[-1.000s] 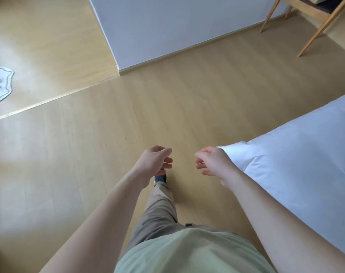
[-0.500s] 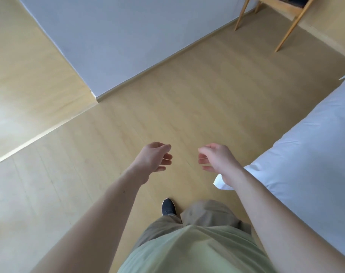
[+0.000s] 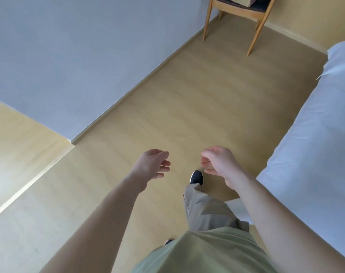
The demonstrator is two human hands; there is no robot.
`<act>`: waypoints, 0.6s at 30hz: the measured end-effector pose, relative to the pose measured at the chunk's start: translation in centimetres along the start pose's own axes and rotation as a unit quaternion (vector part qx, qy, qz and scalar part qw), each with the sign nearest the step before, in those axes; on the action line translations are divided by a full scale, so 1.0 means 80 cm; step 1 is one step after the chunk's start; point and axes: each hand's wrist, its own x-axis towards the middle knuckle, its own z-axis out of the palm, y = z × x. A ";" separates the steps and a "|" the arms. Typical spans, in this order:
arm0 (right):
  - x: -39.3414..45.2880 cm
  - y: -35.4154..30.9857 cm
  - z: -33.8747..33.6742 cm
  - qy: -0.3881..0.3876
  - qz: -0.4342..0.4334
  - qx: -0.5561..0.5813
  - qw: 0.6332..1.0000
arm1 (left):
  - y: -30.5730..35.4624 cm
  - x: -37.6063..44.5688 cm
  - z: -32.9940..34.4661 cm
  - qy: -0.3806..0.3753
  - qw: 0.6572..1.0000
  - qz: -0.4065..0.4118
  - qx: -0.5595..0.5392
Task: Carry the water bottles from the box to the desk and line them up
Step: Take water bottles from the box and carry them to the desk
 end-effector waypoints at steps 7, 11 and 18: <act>0.136 -0.117 -0.071 0.006 -0.009 -0.018 1.000 | 0.160 0.115 0.048 0.002 0.999 0.035 0.009; 0.197 -0.187 -0.100 0.030 -0.024 -0.009 0.999 | 0.232 0.162 0.063 -0.014 0.999 0.033 0.024; 0.283 -0.251 -0.117 0.035 0.003 0.005 0.999 | 0.334 0.249 0.068 -0.041 0.997 0.021 0.055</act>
